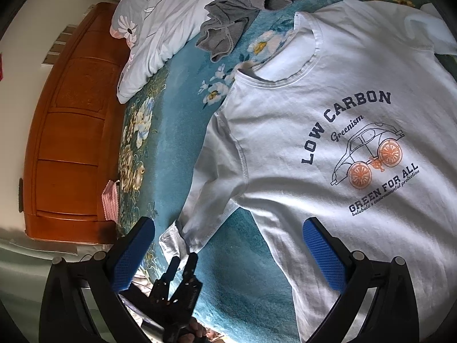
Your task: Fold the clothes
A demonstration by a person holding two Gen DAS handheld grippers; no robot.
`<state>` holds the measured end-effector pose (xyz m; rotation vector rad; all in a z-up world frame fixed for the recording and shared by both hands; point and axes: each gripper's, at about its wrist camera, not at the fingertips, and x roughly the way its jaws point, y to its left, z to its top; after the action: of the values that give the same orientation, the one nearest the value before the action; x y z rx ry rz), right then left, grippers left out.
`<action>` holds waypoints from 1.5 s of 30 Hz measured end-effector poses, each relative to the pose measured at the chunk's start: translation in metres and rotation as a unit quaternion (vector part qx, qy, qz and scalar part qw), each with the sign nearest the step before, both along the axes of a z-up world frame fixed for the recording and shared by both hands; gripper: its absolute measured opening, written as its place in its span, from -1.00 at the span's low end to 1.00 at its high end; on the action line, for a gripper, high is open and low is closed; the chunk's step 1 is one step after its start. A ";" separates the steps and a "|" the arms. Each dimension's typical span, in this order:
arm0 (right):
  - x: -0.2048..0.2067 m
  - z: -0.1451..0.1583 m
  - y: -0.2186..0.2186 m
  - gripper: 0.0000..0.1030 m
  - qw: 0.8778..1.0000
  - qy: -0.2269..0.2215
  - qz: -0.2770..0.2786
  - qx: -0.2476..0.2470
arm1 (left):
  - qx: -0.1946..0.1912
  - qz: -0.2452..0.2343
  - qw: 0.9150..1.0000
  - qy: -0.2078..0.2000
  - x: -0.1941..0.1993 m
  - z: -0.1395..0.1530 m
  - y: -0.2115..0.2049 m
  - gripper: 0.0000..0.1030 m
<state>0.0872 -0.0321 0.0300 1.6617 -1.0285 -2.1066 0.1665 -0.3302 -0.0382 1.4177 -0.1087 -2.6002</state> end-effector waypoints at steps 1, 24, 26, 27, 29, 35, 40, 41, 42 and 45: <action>0.000 0.000 0.000 1.00 1.000 0.000 0.000 0.000 | -0.005 0.006 1.000 0.004 0.000 0.000 -0.001 0.06; 0.000 -0.001 -0.005 1.00 1.000 -0.002 0.005 0.009 | 0.167 0.201 0.960 0.104 0.055 0.020 -0.115 -0.84; 0.001 0.001 -0.008 1.00 1.000 0.002 0.010 0.011 | 0.148 0.164 0.971 0.094 0.046 0.022 -0.096 -0.68; 0.001 0.001 -0.010 1.00 1.000 0.004 0.013 0.013 | 0.144 0.147 0.975 0.088 0.040 0.023 -0.088 -0.53; 0.002 0.002 -0.013 1.00 1.000 0.005 0.021 0.017 | 0.141 0.119 0.979 0.082 0.033 0.024 -0.072 0.10; 0.002 -0.001 -0.013 1.00 0.999 0.001 0.021 0.025 | 0.099 0.060 0.992 0.047 0.003 0.015 -0.025 0.20; 0.003 0.001 -0.013 1.00 0.999 0.005 0.023 0.023 | 0.045 0.052 0.998 0.012 -0.008 -0.004 -0.004 0.19; 0.003 0.001 -0.014 1.00 0.999 0.004 0.023 0.021 | 0.043 0.053 0.998 0.014 -0.008 -0.005 -0.003 0.19; 0.003 0.001 -0.014 1.00 1.000 0.003 0.024 0.020 | 0.046 0.056 0.997 0.016 -0.007 -0.005 -0.004 0.19; 0.003 0.000 -0.013 1.00 1.000 0.001 0.023 0.016 | 0.052 0.073 0.996 0.019 -0.007 -0.005 -0.010 0.03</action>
<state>0.0898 -0.0453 0.0301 1.6825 -0.9518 -2.1052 0.1596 -0.3397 -0.0430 1.3538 0.1324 -2.5429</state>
